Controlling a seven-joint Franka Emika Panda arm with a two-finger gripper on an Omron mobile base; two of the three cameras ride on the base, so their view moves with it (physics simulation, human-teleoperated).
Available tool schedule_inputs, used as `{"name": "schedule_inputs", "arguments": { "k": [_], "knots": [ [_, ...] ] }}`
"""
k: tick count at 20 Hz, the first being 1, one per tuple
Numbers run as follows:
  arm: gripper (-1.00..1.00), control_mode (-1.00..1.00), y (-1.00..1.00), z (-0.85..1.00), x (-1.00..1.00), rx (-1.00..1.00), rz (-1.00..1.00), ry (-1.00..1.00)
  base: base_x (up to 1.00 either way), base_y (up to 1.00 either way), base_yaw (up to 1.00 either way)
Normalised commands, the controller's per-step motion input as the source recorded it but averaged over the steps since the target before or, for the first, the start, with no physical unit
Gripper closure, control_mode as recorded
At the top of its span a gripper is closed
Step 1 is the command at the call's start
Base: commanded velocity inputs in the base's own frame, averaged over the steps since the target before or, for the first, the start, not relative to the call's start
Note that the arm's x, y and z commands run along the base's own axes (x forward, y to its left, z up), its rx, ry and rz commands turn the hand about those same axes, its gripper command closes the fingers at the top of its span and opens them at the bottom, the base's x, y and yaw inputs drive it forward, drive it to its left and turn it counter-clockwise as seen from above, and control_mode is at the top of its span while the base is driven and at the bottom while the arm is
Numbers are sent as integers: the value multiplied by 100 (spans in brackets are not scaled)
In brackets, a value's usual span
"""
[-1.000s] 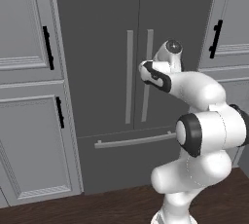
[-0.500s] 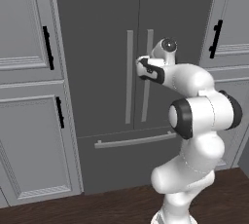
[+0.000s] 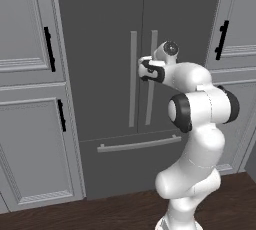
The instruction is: Take the strawberry from the fridge and place it on top of the pancake, located on the dining counter.
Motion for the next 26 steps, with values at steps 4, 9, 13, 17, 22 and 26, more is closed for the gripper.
{"name": "schedule_inputs", "arguments": {
  "k": [4, 9, 13, 17, 22, 26],
  "knots": [
    [-100, -100, -17, 0, 23, 0, 0, 0, 0, 0, 0],
    [-100, -100, -2, -2, 31, 0, 0, 0, 0, 0, 0],
    [-100, -100, 0, -3, 42, 0, 0, 0, 0, 0, 0],
    [100, -100, 0, -8, 42, 0, 0, 0, 0, 0, 0],
    [100, -100, 0, -2, 9, 0, 0, 0, 0, 0, 0],
    [100, -100, -37, 0, -48, 0, 0, 2, 0, 0, 0]
  ]
}}
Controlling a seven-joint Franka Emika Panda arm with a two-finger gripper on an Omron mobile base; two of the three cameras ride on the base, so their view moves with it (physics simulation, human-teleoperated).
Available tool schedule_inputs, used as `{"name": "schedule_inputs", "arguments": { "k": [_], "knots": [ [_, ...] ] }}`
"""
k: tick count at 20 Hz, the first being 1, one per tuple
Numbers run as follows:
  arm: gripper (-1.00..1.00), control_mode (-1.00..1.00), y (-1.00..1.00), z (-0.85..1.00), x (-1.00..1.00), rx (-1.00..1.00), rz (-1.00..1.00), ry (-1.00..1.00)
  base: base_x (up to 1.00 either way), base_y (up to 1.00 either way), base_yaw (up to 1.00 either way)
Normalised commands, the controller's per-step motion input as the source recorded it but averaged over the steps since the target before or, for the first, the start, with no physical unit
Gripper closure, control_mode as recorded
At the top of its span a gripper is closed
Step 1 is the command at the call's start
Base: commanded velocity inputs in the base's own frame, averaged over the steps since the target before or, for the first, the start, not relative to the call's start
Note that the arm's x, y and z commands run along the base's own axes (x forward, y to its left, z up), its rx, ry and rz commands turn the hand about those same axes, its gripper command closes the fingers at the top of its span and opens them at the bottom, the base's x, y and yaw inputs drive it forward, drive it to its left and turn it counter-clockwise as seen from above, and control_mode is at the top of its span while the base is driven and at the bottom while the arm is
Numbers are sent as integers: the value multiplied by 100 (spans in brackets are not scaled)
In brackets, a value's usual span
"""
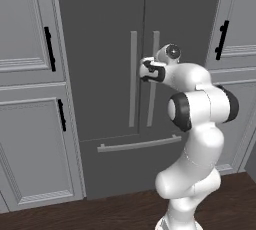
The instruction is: Take the strawberry from the fridge and place it on top of the pancake, located on the dining counter.
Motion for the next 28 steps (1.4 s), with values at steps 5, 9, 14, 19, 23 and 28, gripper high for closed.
{"name": "schedule_inputs", "arguments": {
  "k": [5, 9, 14, 19, 23, 28],
  "knots": [
    [100, -100, -63, 0, -99, 0, 0, 0, 0, 0, 0],
    [100, -100, -82, 0, -100, 0, 0, 0, 0, 0, 0],
    [100, -100, -96, 0, -100, 0, 0, 0, 0, 0, 0],
    [100, -100, -100, -9, -100, 0, 1, 0, 0, 0, 0],
    [100, -100, -100, 0, -100, 0, 4, 0, 0, 0, 0],
    [-100, -100, -87, 6, -69, 0, 1, 14, 0, 0, 0]
  ]
}}
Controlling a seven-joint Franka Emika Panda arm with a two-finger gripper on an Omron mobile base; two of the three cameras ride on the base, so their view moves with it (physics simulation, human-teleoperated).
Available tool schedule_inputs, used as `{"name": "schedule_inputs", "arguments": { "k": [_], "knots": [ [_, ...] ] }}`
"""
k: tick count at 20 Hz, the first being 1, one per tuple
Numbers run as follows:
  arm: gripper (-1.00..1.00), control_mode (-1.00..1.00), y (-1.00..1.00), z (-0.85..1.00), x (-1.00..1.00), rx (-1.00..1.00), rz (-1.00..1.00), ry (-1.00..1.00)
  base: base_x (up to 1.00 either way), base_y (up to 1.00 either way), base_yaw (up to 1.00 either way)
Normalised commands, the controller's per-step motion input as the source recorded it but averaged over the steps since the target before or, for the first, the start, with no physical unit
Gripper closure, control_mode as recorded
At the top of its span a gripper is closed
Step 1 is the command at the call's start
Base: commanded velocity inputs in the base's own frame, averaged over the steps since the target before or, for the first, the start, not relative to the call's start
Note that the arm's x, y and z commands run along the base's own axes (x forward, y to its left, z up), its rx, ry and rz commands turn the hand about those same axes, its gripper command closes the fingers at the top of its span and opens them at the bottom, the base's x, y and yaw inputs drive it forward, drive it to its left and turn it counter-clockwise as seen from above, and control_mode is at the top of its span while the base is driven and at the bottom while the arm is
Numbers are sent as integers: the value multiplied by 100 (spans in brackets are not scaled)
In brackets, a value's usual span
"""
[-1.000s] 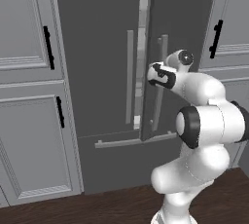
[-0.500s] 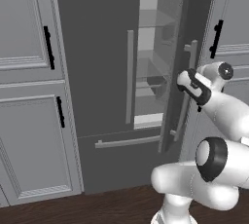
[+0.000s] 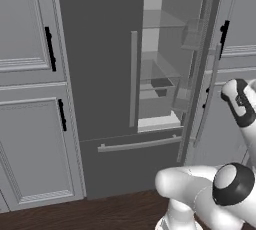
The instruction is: Take the strawberry from the fridge and place it on top of the pancake, located on the dining counter.
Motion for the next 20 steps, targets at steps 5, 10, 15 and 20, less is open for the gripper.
{"name": "schedule_inputs", "arguments": {
  "k": [5, 10, 15, 20],
  "knots": [
    [-100, -100, 30, 40, -79, -10, 11, 31, 0, 0, 0],
    [-100, -100, 100, 45, -35, -55, 10, 39, 0, 0, 0],
    [-100, -100, 100, 25, -1, -66, 20, 51, 0, 0, 0],
    [-100, -100, 98, -6, -6, -66, 23, 36, 0, 0, 0]
  ]
}}
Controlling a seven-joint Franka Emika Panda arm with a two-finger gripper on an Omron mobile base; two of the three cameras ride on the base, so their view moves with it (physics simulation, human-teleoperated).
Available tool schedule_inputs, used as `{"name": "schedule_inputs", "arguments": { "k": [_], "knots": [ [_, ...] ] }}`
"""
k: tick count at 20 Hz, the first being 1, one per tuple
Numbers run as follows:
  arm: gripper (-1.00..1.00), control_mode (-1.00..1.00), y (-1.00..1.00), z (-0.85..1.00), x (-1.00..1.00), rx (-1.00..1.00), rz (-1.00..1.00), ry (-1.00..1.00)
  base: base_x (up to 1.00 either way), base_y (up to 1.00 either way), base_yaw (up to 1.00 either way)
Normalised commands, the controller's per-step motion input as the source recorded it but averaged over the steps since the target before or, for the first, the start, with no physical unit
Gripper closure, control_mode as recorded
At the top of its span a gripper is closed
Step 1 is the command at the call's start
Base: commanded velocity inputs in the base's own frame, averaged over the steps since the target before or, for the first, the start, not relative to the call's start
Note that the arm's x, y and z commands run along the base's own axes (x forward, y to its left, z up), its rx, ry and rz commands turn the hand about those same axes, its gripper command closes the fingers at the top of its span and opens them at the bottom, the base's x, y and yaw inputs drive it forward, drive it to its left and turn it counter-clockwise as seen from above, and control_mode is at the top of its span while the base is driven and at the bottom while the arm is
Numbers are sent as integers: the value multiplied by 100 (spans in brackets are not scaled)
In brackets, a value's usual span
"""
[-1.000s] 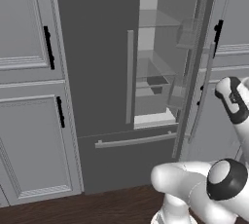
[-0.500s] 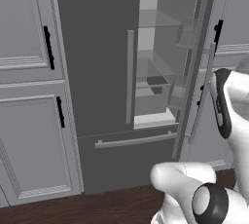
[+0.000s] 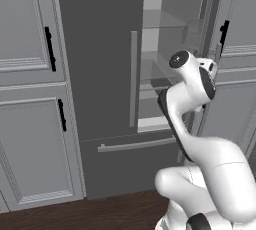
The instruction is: Take the strawberry from the fridge and place it on top of the pancake, located on the dining counter.
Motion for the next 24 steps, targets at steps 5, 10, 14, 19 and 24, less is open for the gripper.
{"name": "schedule_inputs", "arguments": {
  "k": [5, 10, 14, 19, 24],
  "knots": [
    [-100, -100, 41, -25, 70, -51, 1, 17, 0, 0, 0],
    [-100, -100, 10, -6, 96, -36, 3, 21, 0, 0, 0],
    [-100, -100, -5, 0, 99, -19, 3, 20, 0, 0, 0],
    [-100, -100, -29, 0, 59, -3, 0, 33, 0, 0, 0],
    [-100, -100, -38, 0, 41, 0, 0, 36, 0, 0, 0]
  ]
}}
